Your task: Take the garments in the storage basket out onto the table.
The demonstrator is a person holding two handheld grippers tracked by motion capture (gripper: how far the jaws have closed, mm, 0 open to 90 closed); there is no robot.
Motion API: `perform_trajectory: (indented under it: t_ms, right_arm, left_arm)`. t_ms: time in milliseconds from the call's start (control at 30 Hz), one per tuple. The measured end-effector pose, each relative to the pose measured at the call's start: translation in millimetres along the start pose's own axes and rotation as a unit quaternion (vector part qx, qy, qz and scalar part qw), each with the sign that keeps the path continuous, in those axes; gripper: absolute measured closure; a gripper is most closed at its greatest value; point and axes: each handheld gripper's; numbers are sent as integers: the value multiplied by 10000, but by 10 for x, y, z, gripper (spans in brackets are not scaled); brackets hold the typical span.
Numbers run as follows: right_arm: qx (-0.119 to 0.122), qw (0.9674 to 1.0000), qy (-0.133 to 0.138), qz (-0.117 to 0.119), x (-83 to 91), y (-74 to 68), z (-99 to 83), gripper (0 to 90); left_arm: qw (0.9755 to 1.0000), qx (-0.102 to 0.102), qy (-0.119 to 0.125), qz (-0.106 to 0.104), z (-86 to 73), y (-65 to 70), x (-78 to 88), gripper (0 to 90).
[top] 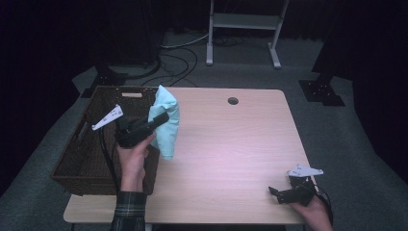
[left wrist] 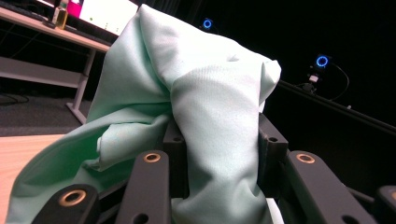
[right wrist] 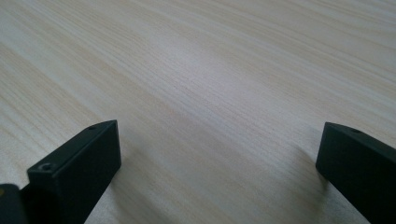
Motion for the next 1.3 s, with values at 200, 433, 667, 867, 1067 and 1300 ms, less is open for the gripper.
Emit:
perform_trajectory:
  t_ms: [200, 433, 667, 867, 1067, 1300]
  right_arm:
    - [12, 10000, 0, 11, 2, 1, -2, 0]
    - [36, 10000, -2, 26, 5, 3, -5, 0]
    - [43, 10000, -3, 42, 9, 2, -8, 0]
    - [53, 10000, -3, 50, 9, 2, -8, 0]
    - [54, 10000, -6, 51, 10, 1, -9, 0]
    - [58, 10000, -9, 52, 10, 2, -9, 0]
  left_arm:
    - [9999, -29, -88, -85, -72, 79, -140, 649]
    - [9996, -6, -209, -182, -176, 138, -323, 649]
    - [9994, 8, -269, -239, -274, 185, -436, 649]
    - [9991, -112, -391, -75, -365, 226, -452, 648]
    - [9984, -185, -527, 63, -481, 245, -471, 648]
    - [9962, -301, -781, 239, -626, 259, -581, 648]
Point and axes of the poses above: each handheld gripper's, and its own axes: x roughly backward along the jaws, z roughly out of its top, y roughly to its right, and after that the axes turned 1 degree about -x, right-handed
